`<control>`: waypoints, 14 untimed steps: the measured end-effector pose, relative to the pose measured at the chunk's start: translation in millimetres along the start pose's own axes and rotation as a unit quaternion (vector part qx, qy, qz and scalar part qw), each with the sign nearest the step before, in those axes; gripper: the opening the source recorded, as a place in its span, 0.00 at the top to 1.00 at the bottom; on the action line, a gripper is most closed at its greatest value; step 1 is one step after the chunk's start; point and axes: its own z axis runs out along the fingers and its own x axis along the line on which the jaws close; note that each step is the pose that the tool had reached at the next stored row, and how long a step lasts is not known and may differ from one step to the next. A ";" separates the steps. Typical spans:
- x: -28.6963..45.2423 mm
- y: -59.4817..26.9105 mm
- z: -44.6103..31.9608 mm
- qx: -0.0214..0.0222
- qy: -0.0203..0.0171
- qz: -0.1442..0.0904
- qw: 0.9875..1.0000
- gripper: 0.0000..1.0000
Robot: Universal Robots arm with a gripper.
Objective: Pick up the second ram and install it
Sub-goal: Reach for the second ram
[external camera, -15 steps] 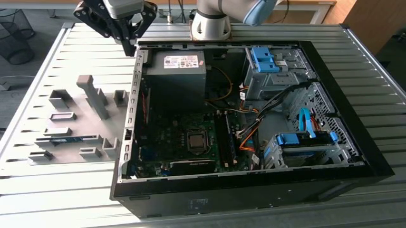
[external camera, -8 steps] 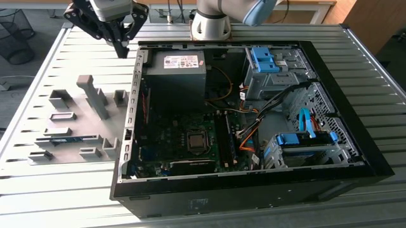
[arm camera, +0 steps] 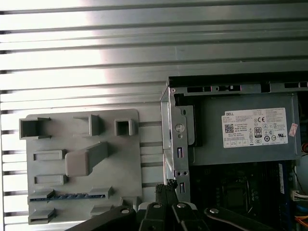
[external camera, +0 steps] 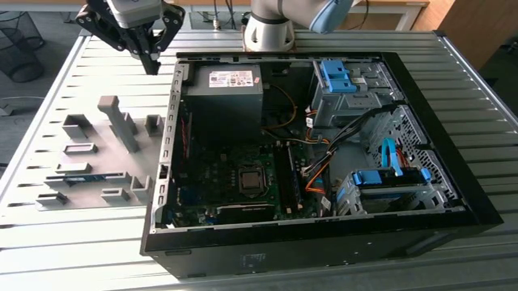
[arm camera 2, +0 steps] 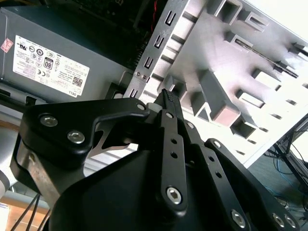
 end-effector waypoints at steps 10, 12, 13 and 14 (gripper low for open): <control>3.3 -0.6 -0.1 0.000 0.000 0.000 1.000 0.90; 5.8 -2.3 -0.2 0.000 0.000 0.000 1.000 0.90; 7.0 -3.5 -0.2 0.000 0.000 0.000 1.000 0.90; 8.3 -4.8 -0.3 0.000 0.000 0.000 1.000 0.90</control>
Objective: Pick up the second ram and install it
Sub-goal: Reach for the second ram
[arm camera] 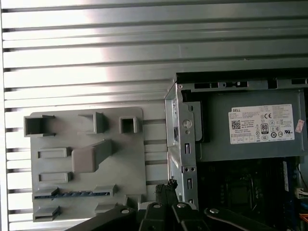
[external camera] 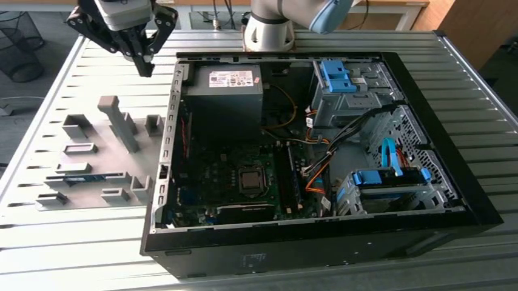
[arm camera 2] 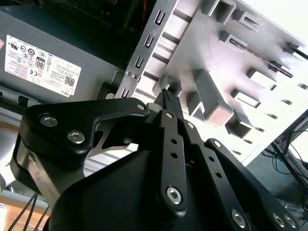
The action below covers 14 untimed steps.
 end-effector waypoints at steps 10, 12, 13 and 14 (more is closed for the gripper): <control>14.3 -11.3 -0.5 0.000 0.000 0.000 1.000 0.90; 14.4 -11.3 -0.6 0.000 0.000 0.000 1.000 0.90; 15.1 -11.7 -0.6 0.000 0.000 0.000 1.000 0.90; 16.6 -13.0 -0.6 0.000 0.000 0.000 1.000 0.90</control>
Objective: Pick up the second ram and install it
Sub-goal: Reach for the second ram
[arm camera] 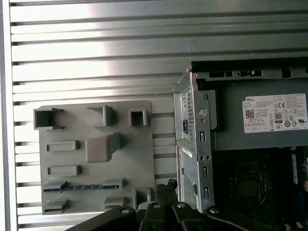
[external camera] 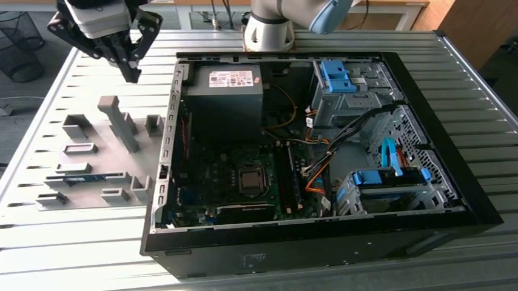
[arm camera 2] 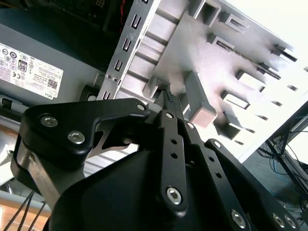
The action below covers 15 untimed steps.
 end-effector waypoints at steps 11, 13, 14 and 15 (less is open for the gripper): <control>47.1 -16.3 -0.2 0.000 0.000 0.000 1.000 0.90; 56.0 -17.2 -0.2 0.000 0.000 0.000 1.000 0.90; 60.4 -17.7 -0.3 0.000 0.000 0.000 1.000 0.90; 64.7 -18.2 -0.3 0.000 0.000 0.000 1.000 0.90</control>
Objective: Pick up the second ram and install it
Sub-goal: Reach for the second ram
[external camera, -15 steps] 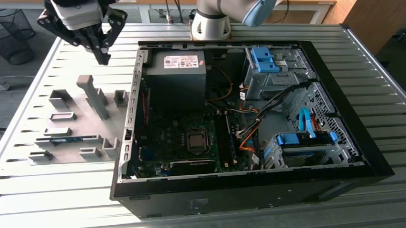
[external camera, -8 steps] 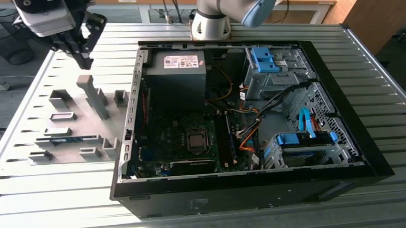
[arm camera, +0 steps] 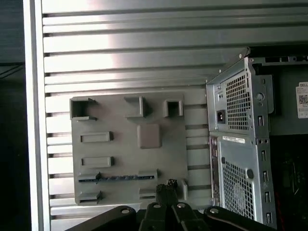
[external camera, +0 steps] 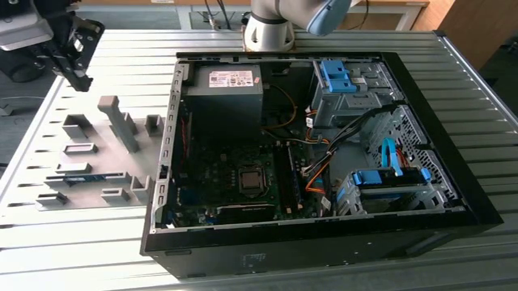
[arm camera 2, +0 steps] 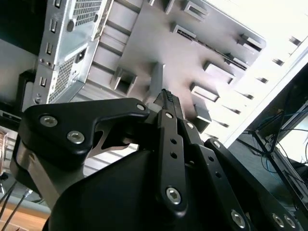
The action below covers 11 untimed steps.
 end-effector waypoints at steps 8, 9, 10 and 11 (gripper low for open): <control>31.2 -5.9 0.1 0.000 0.000 0.000 1.000 0.90; 34.6 -7.1 0.2 0.000 0.000 0.000 1.000 0.90; 37.5 -8.3 0.2 0.000 0.000 0.000 1.000 0.90; 39.5 -9.3 0.2 0.000 0.000 0.000 1.000 0.90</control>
